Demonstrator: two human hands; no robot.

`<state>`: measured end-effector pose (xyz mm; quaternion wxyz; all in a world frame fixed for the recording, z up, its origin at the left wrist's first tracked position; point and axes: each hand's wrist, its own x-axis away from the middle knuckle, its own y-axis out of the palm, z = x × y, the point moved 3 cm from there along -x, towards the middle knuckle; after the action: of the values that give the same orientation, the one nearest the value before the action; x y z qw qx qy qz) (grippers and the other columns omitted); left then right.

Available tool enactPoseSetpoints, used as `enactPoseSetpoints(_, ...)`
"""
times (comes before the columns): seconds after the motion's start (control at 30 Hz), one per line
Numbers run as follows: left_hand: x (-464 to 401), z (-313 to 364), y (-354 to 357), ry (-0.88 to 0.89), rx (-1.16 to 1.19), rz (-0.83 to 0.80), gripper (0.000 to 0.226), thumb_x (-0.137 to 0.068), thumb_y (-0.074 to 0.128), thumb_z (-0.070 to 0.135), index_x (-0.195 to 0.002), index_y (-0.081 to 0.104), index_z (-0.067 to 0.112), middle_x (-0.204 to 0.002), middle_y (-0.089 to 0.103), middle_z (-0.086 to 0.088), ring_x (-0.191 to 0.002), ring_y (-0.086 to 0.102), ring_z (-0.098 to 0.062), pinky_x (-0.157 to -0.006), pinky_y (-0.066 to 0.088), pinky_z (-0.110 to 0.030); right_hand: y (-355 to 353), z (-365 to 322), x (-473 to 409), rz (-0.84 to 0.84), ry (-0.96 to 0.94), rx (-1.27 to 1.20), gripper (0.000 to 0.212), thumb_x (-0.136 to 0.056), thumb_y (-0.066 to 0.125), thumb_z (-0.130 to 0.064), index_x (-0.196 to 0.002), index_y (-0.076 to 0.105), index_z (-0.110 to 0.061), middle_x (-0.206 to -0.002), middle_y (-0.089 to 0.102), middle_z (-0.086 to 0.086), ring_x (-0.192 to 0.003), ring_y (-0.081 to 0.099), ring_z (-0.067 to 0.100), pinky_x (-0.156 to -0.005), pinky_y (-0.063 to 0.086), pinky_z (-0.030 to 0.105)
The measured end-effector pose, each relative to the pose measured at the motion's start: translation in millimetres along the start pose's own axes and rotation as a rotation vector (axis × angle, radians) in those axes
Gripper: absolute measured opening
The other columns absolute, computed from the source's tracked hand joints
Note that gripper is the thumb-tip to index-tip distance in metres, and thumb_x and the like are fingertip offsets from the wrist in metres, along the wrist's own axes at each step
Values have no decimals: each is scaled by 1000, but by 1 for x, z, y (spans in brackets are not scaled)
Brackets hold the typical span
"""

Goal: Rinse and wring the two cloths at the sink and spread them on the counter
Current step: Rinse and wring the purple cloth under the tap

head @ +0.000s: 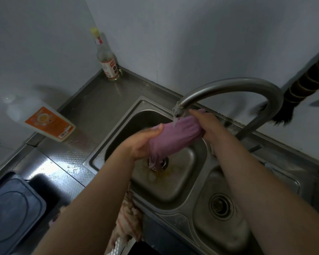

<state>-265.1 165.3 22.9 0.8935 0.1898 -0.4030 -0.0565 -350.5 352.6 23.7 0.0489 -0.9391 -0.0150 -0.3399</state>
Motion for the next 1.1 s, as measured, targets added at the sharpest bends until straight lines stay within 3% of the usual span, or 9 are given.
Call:
enactPoseSetpoints(0.13, -6, 6, -22, 106, -202, 177, 33, -86, 66, 22, -117, 62, 11, -124, 64, -17, -112, 62, -30, -102, 46, -47, -10, -4, -2, -162, -97, 74, 17, -87, 68, -27, -94, 65, -12, -105, 68, 14, -109, 63, 32, -88, 52, 39)
enactPoseSetpoints(0.27, -9, 21, -16, 201, -492, 471, 23, -98, 48, 28, -94, 66, 14, -102, 69, -19, -97, 66, -32, -96, 50, -46, 1, 3, 13, -534, -88, 520, 48, -81, 74, -20, -125, 55, -17, -115, 61, -3, -109, 59, 16, -89, 51, 30)
enactPoseSetpoints(0.37, -4, 34, -6, 321, -746, 577, 30, -102, 42, 33, -79, 55, 19, -83, 60, -8, -81, 57, -22, -85, 45, -35, 10, -2, 28, -401, -244, 914, 20, -90, 64, -35, -91, 59, -15, -88, 60, -4, -85, 59, 14, -68, 45, 26)
enactPoseSetpoints(0.53, -3, 28, 2, 76, -904, 160, 80, -80, 32, 82, -127, 58, 22, -121, 63, -7, -113, 56, -22, -103, 38, -43, 9, -6, 18, -123, -160, 176, 30, -97, 49, -36, -103, 60, -9, -102, 66, 12, -93, 63, 23, -86, 53, 38)
enactPoseSetpoints(0.63, -5, 13, 1, -74, -765, -22, 104, -56, 53, 89, -137, 49, 25, -137, 55, -8, -126, 50, -31, -107, 38, -54, 21, -5, 21, -249, -57, -378, 23, -99, 50, -21, -84, 56, -6, -65, 64, 6, -64, 64, 15, -66, 53, 30)
enactPoseSetpoints(0.7, -10, 14, 0, 7, -550, 105, 80, -67, 58, 75, -124, 60, 18, -128, 62, -11, -121, 56, -33, -105, 41, -53, 30, -6, 30, -276, -34, -547, 20, -100, 45, -12, -85, 53, -1, -59, 57, 6, -52, 57, 12, -55, 49, 24)
enactPoseSetpoints(0.9, -23, 12, 21, 96, 159, 243, 35, -100, 44, 37, -100, 64, 8, -94, 71, -15, -82, 70, -21, -73, 58, -29, 65, 25, 68, -495, -325, -85, 47, -98, 39, -8, -143, 41, -21, -143, 46, 0, -132, 45, 14, -110, 37, 32)
enactPoseSetpoints(1.04, -15, 3, 58, 156, 219, 158, 44, -103, 39, 31, -136, 49, 3, -130, 57, -17, -126, 53, -31, -103, 43, -33, 63, 24, 58, -382, -463, 50, 26, -102, 39, -31, -123, 54, -39, -131, 43, -13, -117, 44, -6, -103, 38, 25)
enactPoseSetpoints(1.1, -11, 2, 71, 122, 199, 135, 46, -104, 39, 37, -123, 56, -1, -96, 65, -18, -101, 67, -29, -83, 52, -28, 54, 18, 44, -214, -423, 50, 21, -99, 47, -33, -108, 63, -22, -114, 61, -1, -103, 60, 9, -92, 49, 34)
